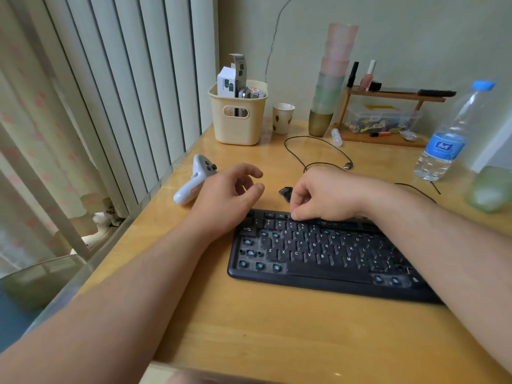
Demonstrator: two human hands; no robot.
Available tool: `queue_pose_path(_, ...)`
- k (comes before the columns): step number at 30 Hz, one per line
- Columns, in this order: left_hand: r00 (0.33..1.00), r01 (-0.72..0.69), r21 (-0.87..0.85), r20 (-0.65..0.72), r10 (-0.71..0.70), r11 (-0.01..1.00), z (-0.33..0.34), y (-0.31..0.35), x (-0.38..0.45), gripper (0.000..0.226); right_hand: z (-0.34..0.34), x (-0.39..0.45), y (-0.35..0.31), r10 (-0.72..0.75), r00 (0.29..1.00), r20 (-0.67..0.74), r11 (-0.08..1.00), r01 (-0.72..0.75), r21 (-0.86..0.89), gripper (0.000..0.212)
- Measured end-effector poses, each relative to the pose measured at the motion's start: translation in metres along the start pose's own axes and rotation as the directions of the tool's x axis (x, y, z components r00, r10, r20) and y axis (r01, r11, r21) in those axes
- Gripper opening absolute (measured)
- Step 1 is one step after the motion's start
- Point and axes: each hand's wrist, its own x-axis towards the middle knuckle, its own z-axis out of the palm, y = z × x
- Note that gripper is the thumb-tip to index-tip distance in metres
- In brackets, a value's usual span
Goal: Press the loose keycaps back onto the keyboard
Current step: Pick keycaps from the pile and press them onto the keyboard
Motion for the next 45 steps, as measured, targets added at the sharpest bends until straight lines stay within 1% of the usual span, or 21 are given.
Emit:
queue_pose_path(4, 1.000, -0.006, 0.001, 0.003, 0.006, 1.000, 0.000, 0.002, 0.000, 0.018, 0.000, -0.002, -0.003, 0.007, 1.000, -0.004, 1.000, -0.007, -0.019, 0.010)
queue_pose_path(9, 1.000, -0.019, 0.021, 0.016, 0.018, 1.000, 0.000, 0.003, -0.001, 0.016, 0.005, -0.003, -0.008, 0.018, 0.998, -0.060, 0.999, -0.021, -0.046, 0.014)
queue_pose_path(21, 0.999, -0.008, 0.023, 0.045, 0.007, 1.000, 0.001, 0.003, 0.000, 0.017, 0.004, -0.007, -0.006, 0.006, 1.000, -0.027, 1.000, -0.006, 0.008, 0.013)
queue_pose_path(24, 0.999, -0.014, 0.017, 0.051, 0.013, 1.000, 0.002, 0.003, 0.000, 0.018, 0.003, -0.001, -0.006, 0.045, 0.999, -0.006, 0.998, -0.044, 0.050, 0.011)
queue_pose_path(28, 0.999, -0.014, 0.020, 0.049, 0.013, 1.000, 0.001, 0.002, 0.000, 0.018, -0.001, 0.009, -0.006, 0.117, 0.991, 0.067, 0.983, -0.126, 0.136, 0.003)
queue_pose_path(32, 0.999, -0.012, 0.021, 0.047, 0.011, 1.000, 0.001, 0.002, 0.000, 0.018, -0.004, 0.013, -0.005, 0.168, 0.979, 0.114, 0.955, -0.190, 0.226, 0.005)
queue_pose_path(35, 0.999, -0.013, 0.024, 0.052, 0.011, 1.000, 0.001, 0.003, 0.000, 0.018, -0.004, 0.016, -0.004, 0.190, 0.973, 0.129, 0.942, -0.218, 0.254, 0.006)
queue_pose_path(37, 0.998, -0.010, 0.027, 0.056, 0.009, 1.000, 0.002, 0.004, 0.000, 0.018, -0.003, 0.017, -0.004, 0.202, 0.972, 0.120, 0.942, -0.226, 0.249, 0.006)
queue_pose_path(41, 0.999, -0.008, 0.022, 0.052, 0.007, 1.000, 0.001, 0.003, 0.000, 0.018, -0.001, 0.017, -0.006, 0.202, 0.978, 0.053, 0.956, -0.209, 0.206, 0.007)
queue_pose_path(45, 0.998, -0.004, 0.022, 0.062, 0.003, 1.000, 0.001, 0.003, 0.000, 0.017, -0.009, 0.012, -0.001, 0.185, 0.983, -0.008, 0.958, -0.179, 0.222, 0.008)
